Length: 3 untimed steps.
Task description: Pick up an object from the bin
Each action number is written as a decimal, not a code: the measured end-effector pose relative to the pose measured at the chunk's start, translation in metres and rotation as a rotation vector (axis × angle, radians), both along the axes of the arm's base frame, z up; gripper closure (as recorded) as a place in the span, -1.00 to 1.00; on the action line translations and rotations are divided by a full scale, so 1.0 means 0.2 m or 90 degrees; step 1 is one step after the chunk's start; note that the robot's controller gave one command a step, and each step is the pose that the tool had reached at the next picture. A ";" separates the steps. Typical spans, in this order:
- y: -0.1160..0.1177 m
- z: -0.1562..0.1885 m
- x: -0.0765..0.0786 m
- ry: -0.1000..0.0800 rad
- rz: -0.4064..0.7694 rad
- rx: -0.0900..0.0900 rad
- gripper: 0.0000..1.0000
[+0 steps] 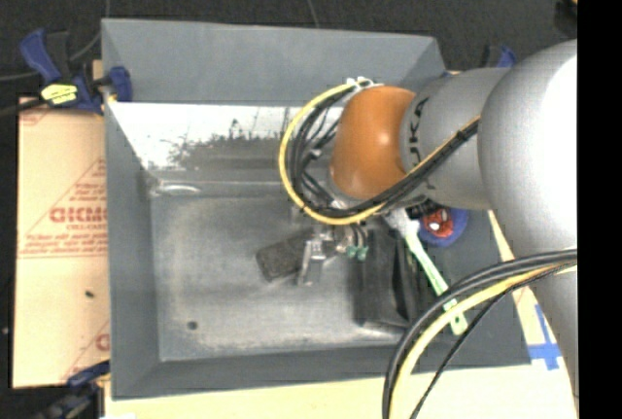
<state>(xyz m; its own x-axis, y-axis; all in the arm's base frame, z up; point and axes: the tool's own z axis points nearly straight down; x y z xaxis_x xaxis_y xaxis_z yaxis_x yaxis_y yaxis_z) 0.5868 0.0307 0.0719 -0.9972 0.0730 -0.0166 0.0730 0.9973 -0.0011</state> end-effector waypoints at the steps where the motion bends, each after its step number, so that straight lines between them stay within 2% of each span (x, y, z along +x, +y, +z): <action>1: 0.14 0.02 -0.12 0.007 0.016 0.002 1.00; 3: 0.14 0.05 -0.12 0.009 0.017 0.002 1.00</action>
Offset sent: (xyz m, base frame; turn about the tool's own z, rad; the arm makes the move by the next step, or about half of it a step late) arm 0.0000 0.0000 0.0000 0.0000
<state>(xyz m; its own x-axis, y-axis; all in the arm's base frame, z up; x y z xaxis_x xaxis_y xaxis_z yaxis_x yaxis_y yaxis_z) 0.5624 0.0581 0.0811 -0.9989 0.0466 -0.0027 0.0466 0.9989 0.0005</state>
